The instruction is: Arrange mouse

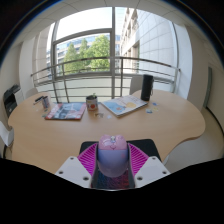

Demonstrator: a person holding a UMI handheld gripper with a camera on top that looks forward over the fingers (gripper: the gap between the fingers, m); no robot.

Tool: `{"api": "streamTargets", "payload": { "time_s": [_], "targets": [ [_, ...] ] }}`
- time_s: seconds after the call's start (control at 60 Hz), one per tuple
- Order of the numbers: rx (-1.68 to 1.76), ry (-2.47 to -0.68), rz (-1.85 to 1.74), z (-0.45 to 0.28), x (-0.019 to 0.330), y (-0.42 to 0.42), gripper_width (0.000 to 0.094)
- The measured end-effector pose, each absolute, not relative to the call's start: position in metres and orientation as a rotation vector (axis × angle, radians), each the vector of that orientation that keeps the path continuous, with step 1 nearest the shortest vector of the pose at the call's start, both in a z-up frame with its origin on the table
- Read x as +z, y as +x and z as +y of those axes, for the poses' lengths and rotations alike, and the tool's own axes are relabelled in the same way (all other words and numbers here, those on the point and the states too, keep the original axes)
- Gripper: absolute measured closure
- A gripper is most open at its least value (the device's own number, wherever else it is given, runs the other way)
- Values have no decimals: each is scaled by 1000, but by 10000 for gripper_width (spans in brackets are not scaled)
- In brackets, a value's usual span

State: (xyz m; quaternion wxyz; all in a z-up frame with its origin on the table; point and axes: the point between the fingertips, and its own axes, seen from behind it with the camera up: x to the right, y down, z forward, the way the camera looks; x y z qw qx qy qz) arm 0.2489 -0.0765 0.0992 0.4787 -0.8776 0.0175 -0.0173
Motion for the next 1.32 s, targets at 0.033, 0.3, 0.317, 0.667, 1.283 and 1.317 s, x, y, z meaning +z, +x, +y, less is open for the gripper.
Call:
{"api": "streamTargets", "payload": {
  "time_s": [0.033, 0.3, 0.317, 0.667, 1.283, 1.317],
  "targets": [
    [-49, -2193, 35, -78, 71, 260, 518],
    [-34, -2299, 32, -85, -10, 288, 342],
    [-40, -2297, 36, -85, -9, 289, 307],
    [-114, -2188, 46, -156, 94, 269, 85],
    [-200, -2128, 40, -333, 178, 234, 88],
    [-201, -2126, 39, -328, 176, 234, 88]
  ]
}}
